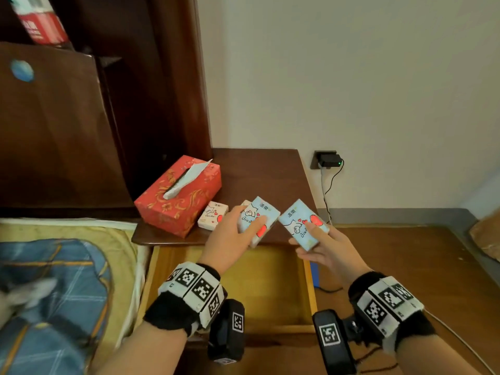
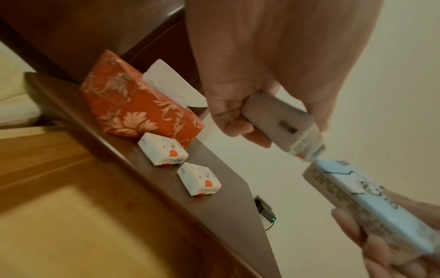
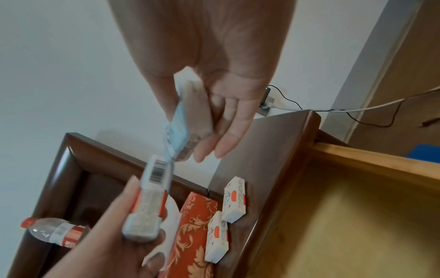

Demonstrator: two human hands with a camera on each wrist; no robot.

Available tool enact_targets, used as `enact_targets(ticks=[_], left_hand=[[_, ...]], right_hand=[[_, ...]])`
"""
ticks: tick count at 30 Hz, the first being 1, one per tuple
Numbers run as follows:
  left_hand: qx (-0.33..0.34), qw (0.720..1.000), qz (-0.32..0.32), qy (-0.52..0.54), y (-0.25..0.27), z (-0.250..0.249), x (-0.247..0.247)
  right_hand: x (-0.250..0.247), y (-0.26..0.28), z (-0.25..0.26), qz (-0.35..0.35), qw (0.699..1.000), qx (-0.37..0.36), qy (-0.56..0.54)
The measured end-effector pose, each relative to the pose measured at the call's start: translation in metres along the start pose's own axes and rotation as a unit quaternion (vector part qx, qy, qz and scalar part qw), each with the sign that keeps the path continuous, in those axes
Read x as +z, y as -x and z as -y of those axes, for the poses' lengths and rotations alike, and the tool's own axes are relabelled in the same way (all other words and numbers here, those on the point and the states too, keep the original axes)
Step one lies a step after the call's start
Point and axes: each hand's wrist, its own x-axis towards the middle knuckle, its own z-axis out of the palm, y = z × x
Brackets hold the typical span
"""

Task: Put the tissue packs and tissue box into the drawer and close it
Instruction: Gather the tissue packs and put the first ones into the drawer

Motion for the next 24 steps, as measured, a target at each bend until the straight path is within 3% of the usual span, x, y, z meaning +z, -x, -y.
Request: enact_targets(ticks=[8, 14, 20, 24], left_hand=[[-0.054, 0.983, 0.006, 0.177, 0.061, 0.019, 0.01], [-0.086, 0.953, 0.012, 0.291, 0.094, 0.022, 0.005], [-0.077, 0.934, 0.032, 0.346, 0.107, 0.026, 0.001], [-0.064, 0.942, 0.05, 0.325, 0.104, 0.035, 0.005]], right_hand=[[0.007, 0.058, -0.013, -0.039, 0.998, -0.005, 0.041], [0.024, 0.079, -0.022, 0.016, 0.999, -0.001, 0.034], [0.047, 0.086, -0.033, 0.042, 0.998, 0.007, 0.056], [0.052, 0.08, -0.04, 0.05, 0.992, 0.007, 0.119]])
